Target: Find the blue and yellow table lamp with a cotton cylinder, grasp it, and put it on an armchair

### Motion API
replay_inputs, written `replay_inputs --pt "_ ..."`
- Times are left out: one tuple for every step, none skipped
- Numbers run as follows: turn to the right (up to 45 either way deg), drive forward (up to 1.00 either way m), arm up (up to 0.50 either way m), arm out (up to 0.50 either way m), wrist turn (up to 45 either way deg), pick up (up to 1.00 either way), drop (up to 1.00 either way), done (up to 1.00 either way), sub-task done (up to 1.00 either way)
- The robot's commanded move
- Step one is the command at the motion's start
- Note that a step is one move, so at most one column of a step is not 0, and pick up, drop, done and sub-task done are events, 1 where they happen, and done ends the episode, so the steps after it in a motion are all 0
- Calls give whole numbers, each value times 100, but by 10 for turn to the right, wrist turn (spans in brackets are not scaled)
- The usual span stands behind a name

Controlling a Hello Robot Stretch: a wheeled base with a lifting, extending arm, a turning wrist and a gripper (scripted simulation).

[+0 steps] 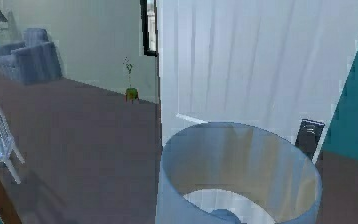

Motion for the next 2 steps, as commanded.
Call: replay_inputs --pt "-180 0 0 0 0 0 0 0 0" --pt "0 75 0 0 0 0 0 0 0"
